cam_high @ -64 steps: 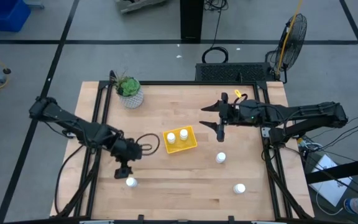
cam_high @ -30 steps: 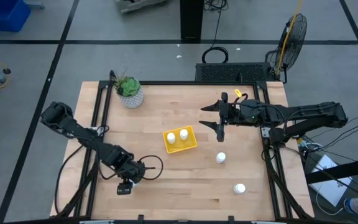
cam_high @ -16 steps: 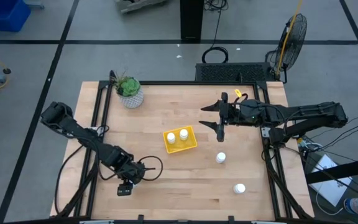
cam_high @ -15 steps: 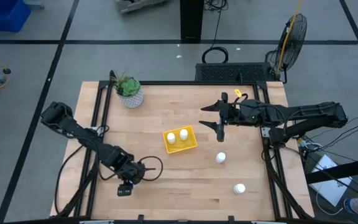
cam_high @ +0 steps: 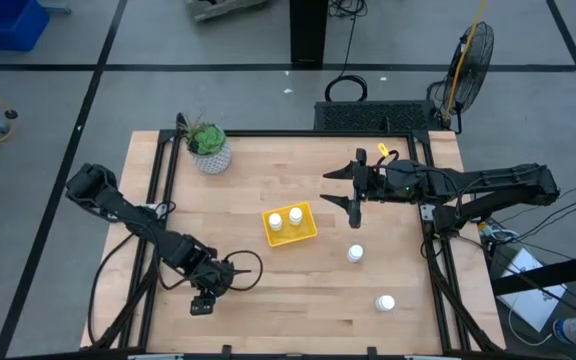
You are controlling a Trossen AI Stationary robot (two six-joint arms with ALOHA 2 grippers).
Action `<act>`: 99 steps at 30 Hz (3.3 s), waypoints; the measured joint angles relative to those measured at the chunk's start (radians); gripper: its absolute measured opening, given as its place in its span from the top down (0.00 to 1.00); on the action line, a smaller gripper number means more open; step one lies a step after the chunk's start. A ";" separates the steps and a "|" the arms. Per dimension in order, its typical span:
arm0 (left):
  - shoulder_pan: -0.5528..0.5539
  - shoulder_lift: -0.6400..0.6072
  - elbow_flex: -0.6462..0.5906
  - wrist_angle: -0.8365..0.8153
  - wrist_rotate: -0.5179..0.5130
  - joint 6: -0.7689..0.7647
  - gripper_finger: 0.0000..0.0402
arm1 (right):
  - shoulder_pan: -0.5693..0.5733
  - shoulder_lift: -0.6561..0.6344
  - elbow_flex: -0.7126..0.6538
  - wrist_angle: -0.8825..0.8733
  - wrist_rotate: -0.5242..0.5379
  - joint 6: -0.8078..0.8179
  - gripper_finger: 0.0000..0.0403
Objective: Pick and place pill bottles into a basket
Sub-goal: Put the white medicine bottle into the yellow bin
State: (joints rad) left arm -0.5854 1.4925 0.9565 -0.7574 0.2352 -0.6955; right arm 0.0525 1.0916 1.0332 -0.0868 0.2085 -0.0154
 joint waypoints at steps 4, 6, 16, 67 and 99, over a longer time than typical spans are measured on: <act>0.000 0.000 0.000 0.000 0.000 -0.007 0.30 | 0.000 0.000 0.000 0.000 0.000 0.000 0.42; 0.000 0.000 0.000 0.000 0.002 -0.007 0.30 | 0.000 0.000 0.000 0.000 0.000 0.000 0.42; -0.001 0.000 -0.022 0.001 0.003 -0.021 0.30 | 0.000 0.000 0.000 0.000 0.000 0.000 0.42; 0.049 0.049 -0.024 0.030 -0.194 0.260 0.56 | 0.002 0.000 0.000 0.000 0.000 0.003 0.42; 0.485 0.044 0.336 -0.011 -0.282 0.935 0.56 | 0.002 0.000 0.000 -0.005 0.000 0.003 0.42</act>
State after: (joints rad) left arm -0.1007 1.5368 1.2923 -0.7685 -0.0466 0.2391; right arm 0.0544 1.0912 1.0336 -0.0917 0.2085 -0.0128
